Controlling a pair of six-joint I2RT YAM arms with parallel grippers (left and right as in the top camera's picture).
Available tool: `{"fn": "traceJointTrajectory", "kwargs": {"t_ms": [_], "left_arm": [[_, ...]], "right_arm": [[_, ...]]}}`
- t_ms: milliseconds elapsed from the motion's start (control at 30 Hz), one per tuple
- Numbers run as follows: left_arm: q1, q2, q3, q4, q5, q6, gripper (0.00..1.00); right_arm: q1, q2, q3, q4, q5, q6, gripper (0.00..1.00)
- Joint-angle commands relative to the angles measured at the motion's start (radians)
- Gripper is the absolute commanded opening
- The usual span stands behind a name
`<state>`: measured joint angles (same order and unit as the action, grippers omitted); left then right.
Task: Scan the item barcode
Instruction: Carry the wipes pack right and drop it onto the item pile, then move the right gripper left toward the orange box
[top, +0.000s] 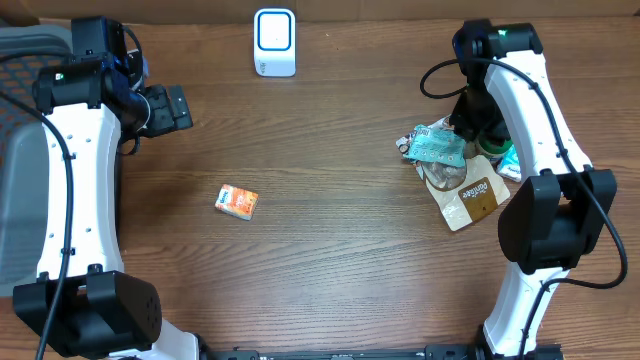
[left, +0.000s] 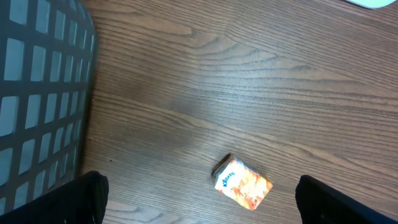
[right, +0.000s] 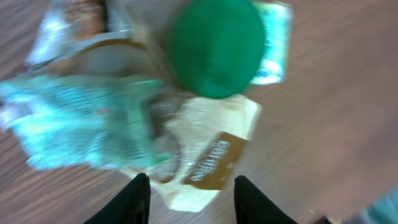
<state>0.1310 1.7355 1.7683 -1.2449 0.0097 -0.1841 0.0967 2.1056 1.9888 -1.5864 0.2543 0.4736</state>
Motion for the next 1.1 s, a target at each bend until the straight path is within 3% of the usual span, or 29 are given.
{"fn": "traceJointTrajectory", "kwargs": {"t_ms": [0,133,267,367,667,833,1067], "left_arm": [[-0.002,0.005,0.007,0.0,-0.01,-0.003,0.99],[-0.002,0.005,0.007,0.0,-0.01,-0.003,0.99],[-0.002,0.005,0.007,0.0,-0.01,-0.003,1.0],[-0.002,0.005,0.007,0.0,-0.01,-0.003,1.0],[-0.002,0.005,0.007,0.0,-0.01,-0.003,1.0],[-0.002,0.005,0.007,0.0,-0.01,-0.003,1.0],[-0.002,0.005,0.007,0.0,-0.01,-0.003,0.99]], "right_arm": [[0.035,-0.008,0.059,0.054,-0.264,-0.208,0.43],[0.085,-0.008,0.054,0.175,-0.515,-0.27,0.45],[0.169,-0.006,0.025,0.319,-0.638,-0.269,0.46],[0.249,0.003,-0.006,0.42,-0.646,-0.269,0.49],[0.466,0.068,-0.138,0.739,-0.652,-0.27,0.48],[0.544,0.116,-0.164,0.833,-0.653,-0.269,0.42],[0.636,0.197,-0.167,0.887,-0.652,-0.266,0.43]]}}
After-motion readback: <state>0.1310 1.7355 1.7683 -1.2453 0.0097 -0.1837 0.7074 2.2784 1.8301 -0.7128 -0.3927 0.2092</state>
